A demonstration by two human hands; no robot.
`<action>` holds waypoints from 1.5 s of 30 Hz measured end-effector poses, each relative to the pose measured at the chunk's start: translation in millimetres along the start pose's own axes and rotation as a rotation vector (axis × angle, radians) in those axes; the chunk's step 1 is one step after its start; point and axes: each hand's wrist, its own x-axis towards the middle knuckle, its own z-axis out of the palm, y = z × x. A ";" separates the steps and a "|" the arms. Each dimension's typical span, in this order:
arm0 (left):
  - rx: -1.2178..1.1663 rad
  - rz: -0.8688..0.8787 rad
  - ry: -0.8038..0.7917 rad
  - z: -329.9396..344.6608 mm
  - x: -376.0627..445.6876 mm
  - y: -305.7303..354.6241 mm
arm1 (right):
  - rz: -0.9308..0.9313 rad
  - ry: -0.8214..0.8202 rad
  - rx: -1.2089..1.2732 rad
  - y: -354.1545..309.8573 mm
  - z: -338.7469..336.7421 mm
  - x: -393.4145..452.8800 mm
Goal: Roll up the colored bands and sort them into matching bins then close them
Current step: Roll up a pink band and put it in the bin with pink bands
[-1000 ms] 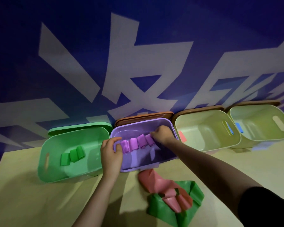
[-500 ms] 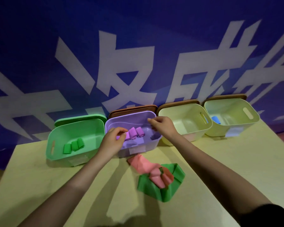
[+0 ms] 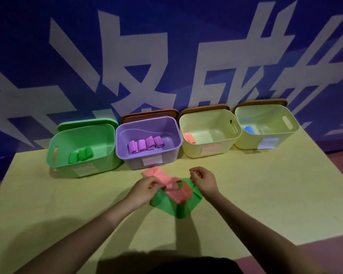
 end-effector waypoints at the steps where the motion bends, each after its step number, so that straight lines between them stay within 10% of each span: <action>1: 0.007 -0.030 -0.011 11.0 1.7 -4.8 | 0.011 -0.011 -0.049 11.1 1.3 0.8; 10: -0.070 -0.306 -0.044 62.0 31.6 -17.4 | 0.157 -0.136 -0.192 43.4 14.0 16.2; 19: 0.008 -0.159 -0.178 95.1 41.4 -12.8 | 0.161 -0.406 -0.148 62.6 3.6 19.4; 34: 0.087 -0.191 -0.415 95.4 30.0 -14.2 | 0.183 -0.253 0.242 33.1 -28.9 20.9; 45: -0.447 -0.037 0.043 59.7 -7.5 62.7 | 0.033 -0.176 0.564 -46.1 -67.4 -9.8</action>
